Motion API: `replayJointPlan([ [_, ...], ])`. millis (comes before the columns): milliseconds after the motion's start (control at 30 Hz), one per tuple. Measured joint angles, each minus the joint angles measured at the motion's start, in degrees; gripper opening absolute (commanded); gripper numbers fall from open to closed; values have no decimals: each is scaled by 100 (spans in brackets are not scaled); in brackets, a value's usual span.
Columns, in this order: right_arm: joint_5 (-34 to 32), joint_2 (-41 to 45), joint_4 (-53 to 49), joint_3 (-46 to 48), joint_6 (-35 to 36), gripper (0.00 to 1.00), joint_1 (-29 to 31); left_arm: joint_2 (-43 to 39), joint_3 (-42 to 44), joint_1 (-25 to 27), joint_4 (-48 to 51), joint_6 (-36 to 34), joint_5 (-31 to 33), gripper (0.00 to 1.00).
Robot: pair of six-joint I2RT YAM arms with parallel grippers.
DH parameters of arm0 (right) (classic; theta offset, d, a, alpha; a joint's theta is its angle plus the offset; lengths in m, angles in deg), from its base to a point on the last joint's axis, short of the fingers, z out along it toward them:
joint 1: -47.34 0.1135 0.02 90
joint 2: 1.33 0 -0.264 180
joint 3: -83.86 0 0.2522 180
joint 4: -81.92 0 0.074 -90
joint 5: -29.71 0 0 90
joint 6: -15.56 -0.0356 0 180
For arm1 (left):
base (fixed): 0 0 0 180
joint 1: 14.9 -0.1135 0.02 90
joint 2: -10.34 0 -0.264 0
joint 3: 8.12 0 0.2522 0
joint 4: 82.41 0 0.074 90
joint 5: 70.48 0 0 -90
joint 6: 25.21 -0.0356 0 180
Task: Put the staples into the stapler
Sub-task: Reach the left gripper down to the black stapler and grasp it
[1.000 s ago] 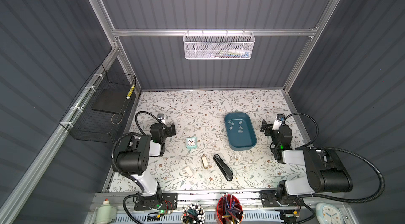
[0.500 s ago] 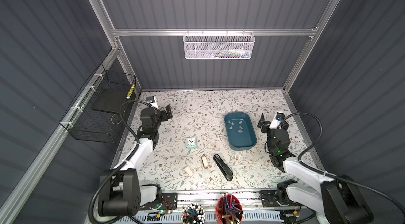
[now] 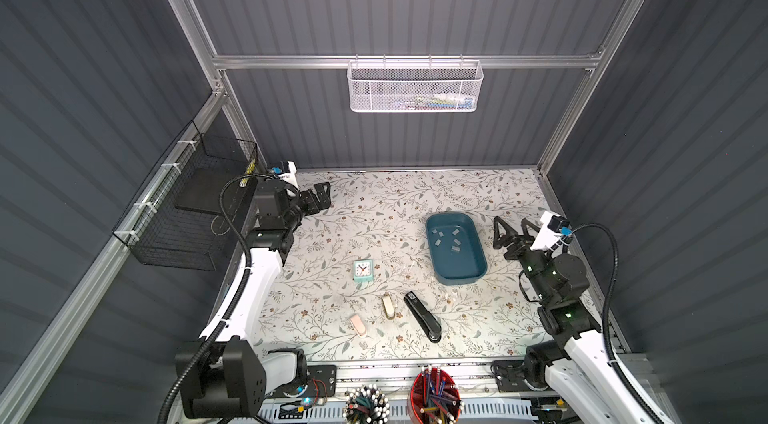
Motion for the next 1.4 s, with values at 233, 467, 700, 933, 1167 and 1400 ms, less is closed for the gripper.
replayJointPlan([
  [233, 452, -417, -632, -151, -173, 99, 7, 122, 402, -2, -1405, -682, -824, 99],
  [467, 109, -243, -887, 20, 28, 99, -33, 1784, -1322, 726, 323, -4251, -2706, 76],
  [700, -131, -463, -935, 37, 83, 99, -238, 2774, -2400, 2686, 3086, -8000, -2909, 63],
  [933, -160, -599, -855, 201, 37, 99, -496, 3027, -2135, 3464, 4019, -9311, -2706, 55],
  [1167, -186, -605, -813, 238, 35, 99, -555, 3134, -1386, 4616, 3788, -9431, -2328, 56],
  [1400, -184, -479, -817, 238, 35, 99, -573, 3318, -1565, 5348, 3753, -9414, -1818, 56],
])
